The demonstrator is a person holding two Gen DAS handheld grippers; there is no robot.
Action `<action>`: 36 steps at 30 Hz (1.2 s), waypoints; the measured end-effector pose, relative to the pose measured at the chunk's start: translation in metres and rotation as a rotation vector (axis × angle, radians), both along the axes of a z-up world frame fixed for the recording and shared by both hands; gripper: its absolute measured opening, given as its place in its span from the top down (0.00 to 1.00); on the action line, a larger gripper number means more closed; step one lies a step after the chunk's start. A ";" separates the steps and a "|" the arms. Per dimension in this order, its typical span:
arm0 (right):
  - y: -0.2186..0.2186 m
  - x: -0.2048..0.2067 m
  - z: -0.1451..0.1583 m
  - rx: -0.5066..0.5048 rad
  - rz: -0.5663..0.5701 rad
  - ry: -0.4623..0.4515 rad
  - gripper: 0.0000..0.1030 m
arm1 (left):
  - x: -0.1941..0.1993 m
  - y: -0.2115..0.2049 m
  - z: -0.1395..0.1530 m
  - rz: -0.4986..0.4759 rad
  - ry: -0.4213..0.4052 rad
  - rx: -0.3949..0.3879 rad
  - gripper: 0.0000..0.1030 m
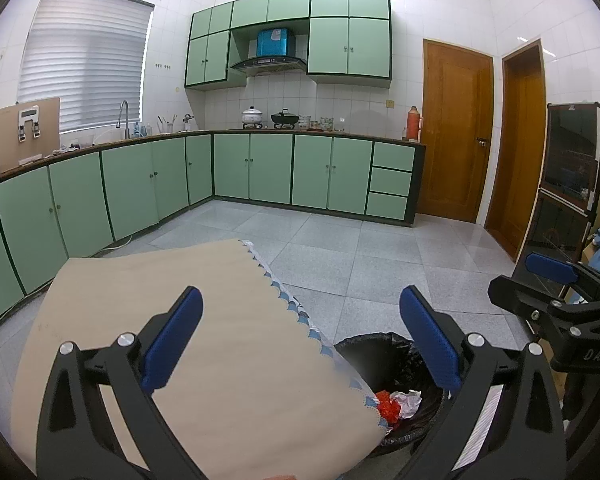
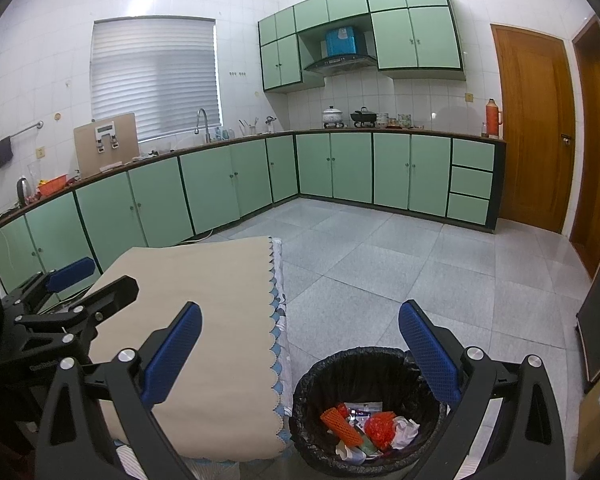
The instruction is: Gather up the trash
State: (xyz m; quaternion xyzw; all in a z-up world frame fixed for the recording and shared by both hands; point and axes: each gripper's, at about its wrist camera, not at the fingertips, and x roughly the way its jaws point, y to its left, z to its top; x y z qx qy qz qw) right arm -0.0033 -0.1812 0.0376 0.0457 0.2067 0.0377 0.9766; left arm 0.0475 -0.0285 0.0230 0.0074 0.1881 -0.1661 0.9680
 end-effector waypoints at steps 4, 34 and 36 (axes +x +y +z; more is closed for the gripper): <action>0.000 0.000 0.000 0.001 0.001 0.000 0.06 | 0.001 0.000 0.001 -0.001 -0.002 0.004 0.07; -0.004 0.006 -0.003 0.003 0.009 0.016 0.06 | 0.007 0.000 -0.001 0.012 0.008 0.007 0.07; -0.004 0.008 -0.004 0.002 0.011 0.018 0.06 | 0.006 0.001 -0.002 0.013 0.009 0.007 0.07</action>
